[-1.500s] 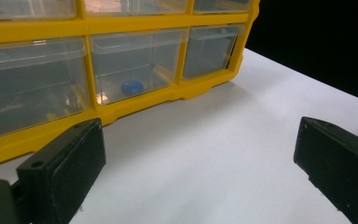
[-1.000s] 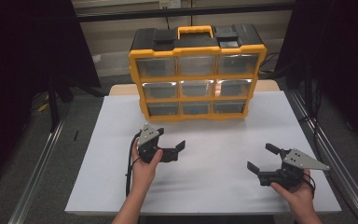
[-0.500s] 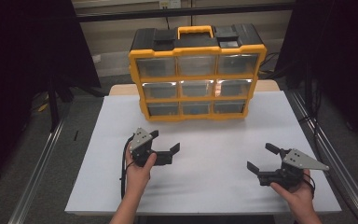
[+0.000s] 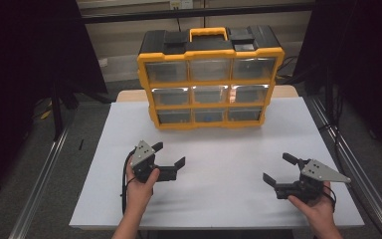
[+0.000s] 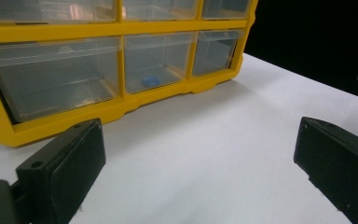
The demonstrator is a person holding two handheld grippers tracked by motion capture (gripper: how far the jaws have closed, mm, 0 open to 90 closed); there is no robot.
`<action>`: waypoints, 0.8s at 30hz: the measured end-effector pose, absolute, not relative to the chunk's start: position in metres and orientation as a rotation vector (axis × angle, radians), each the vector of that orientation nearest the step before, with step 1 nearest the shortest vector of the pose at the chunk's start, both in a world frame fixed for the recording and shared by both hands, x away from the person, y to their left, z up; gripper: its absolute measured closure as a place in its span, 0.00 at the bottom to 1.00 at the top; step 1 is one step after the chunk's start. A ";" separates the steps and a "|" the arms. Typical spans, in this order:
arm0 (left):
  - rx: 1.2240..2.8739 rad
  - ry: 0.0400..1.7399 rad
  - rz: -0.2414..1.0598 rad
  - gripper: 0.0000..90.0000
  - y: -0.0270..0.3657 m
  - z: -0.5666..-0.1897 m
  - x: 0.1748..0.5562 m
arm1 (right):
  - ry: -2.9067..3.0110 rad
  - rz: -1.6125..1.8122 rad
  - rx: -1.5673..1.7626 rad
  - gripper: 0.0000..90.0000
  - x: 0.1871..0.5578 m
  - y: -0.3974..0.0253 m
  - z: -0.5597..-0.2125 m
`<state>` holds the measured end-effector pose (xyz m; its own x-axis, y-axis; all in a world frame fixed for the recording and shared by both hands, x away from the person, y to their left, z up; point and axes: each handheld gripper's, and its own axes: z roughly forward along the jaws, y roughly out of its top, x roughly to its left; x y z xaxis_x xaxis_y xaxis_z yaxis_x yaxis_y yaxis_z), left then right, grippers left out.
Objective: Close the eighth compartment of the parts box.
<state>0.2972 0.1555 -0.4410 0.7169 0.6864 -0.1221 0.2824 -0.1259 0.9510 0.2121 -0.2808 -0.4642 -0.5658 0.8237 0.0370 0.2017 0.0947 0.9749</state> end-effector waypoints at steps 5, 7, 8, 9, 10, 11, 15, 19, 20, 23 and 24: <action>1.697 0.783 0.445 0.02 0.161 -0.442 0.294 | 1.838 1.502 1.010 0.02 0.212 -0.281 -0.464; 1.692 0.781 0.444 0.02 0.163 -0.442 0.294 | 1.838 1.504 1.009 0.02 0.212 -0.281 -0.464; 1.692 0.777 0.448 0.02 0.165 -0.441 0.293 | 1.833 1.508 1.014 0.02 0.211 -0.280 -0.464; 1.689 0.770 0.448 0.02 0.167 -0.441 0.293 | 1.833 1.508 1.014 0.02 0.211 -0.280 -0.464; 1.685 0.767 0.450 0.02 0.168 -0.441 0.292 | 1.836 1.507 1.010 0.02 0.211 -0.281 -0.464; 1.688 0.753 0.442 0.02 0.170 -0.441 0.292 | 1.836 1.506 1.010 0.02 0.211 -0.281 -0.464; 1.673 0.750 0.438 0.02 0.174 -0.440 0.289 | 1.836 1.501 1.009 0.02 0.211 -0.280 -0.464; 1.690 0.733 0.447 0.02 0.181 -0.440 0.287 | 1.840 1.505 1.007 0.02 0.209 -0.279 -0.464; 1.681 0.746 0.453 0.02 0.182 -0.441 0.287 | 1.842 1.505 1.007 0.02 0.209 -0.279 -0.463; 1.653 0.766 0.441 0.02 0.186 -0.442 0.287 | 1.841 1.502 1.001 0.02 0.209 -0.278 -0.463; 1.641 0.771 0.441 0.02 0.187 -0.443 0.287 | 1.840 1.501 1.000 0.02 0.209 -0.278 -0.463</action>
